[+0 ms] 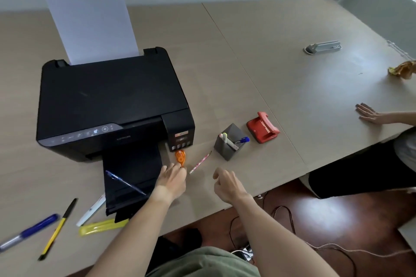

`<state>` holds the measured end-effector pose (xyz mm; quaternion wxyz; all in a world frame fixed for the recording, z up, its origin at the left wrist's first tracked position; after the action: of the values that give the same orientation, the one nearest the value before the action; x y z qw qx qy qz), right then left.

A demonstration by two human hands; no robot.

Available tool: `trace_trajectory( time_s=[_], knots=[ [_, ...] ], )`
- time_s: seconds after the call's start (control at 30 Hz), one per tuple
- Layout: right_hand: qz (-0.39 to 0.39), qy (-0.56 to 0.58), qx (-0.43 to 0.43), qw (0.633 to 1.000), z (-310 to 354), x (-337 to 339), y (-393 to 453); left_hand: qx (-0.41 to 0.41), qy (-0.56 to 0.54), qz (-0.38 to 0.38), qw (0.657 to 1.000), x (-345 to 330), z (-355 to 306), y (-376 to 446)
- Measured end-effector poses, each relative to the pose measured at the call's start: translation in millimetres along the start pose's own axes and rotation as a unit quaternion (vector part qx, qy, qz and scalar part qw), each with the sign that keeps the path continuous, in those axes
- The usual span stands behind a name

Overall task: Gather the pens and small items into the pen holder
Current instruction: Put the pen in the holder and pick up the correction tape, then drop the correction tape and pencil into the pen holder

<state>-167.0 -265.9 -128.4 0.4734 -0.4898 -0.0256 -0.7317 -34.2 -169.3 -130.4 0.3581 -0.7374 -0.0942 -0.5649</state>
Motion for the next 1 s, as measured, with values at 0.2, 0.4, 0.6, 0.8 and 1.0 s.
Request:
trace_trajectory(
  time_s=[0.2, 0.4, 0.6, 0.8, 1.0],
  knots=[
    [-0.014, -0.114, 0.104, 0.988, 50, -23, 46, -0.003, -0.018, -0.067, 0.998, 16, 9, -8],
    [-0.033, -0.199, 0.127, 0.971, 37, -26, 47, 0.021, -0.002, -0.065, 0.998, 20, 19, 10],
    [-0.05, -0.21, 0.142, 0.966, 2, -24, 14, 0.042, 0.021, -0.023, 0.999, 9, 7, 32],
    [-0.086, -0.233, 0.125, 0.961, -12, -23, -12, 0.06, -0.024, 0.005, 0.998, 3, -8, 34],
    [-0.115, -0.212, 0.11, 0.964, -7, -21, -17, 0.036, -0.081, 0.007, 0.996, 4, -12, 32]
  ],
)
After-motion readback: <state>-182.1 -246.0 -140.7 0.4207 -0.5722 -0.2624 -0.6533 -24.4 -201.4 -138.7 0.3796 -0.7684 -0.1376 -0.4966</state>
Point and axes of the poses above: each hand's wrist, its own y-axis towards the middle knuckle, its own x-axis out of the back of the hand, z = x × y, the point moved 10 cm from there along y, towards the middle knuckle, and after that the axes turned 8 degrees about x, right-handed, at the moved point
